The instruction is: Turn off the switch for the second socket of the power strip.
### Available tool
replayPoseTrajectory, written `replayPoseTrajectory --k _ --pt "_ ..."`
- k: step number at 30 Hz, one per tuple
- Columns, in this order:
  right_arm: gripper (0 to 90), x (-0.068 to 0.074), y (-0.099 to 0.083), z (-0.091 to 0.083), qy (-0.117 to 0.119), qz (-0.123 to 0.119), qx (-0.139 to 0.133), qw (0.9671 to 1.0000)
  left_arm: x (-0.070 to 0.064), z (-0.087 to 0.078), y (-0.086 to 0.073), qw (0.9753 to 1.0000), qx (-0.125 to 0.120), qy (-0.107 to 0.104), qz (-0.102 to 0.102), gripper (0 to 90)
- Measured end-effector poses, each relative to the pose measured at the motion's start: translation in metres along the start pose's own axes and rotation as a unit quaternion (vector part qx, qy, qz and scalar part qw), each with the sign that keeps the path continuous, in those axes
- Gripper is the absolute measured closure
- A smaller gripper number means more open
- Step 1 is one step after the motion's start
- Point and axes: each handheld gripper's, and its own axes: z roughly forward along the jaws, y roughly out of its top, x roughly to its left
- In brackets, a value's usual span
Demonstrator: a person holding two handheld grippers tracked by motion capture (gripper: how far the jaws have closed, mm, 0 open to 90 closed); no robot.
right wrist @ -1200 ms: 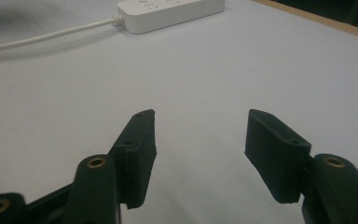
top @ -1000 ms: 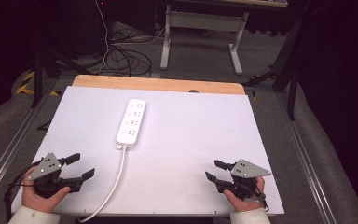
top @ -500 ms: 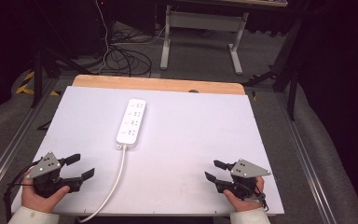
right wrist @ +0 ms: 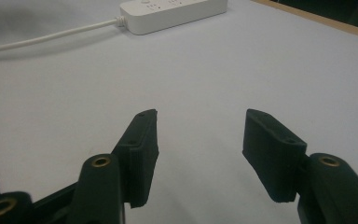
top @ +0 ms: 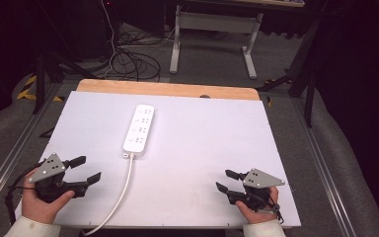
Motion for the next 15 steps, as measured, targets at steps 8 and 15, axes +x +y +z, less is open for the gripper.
replayPoseTrajectory --k 8,15 --pt "45.9 0.000 -0.001 0.000 0.003 0.003 0.001 1.0000 0.004 0.006 0.024 0.9998 0.004 -0.014 0.012 25.4" --pt "45.9 0.000 -0.001 0.000 0.004 0.006 0.001 1.0000 0.005 0.009 0.040 0.9997 0.004 -0.014 0.020 25.7"
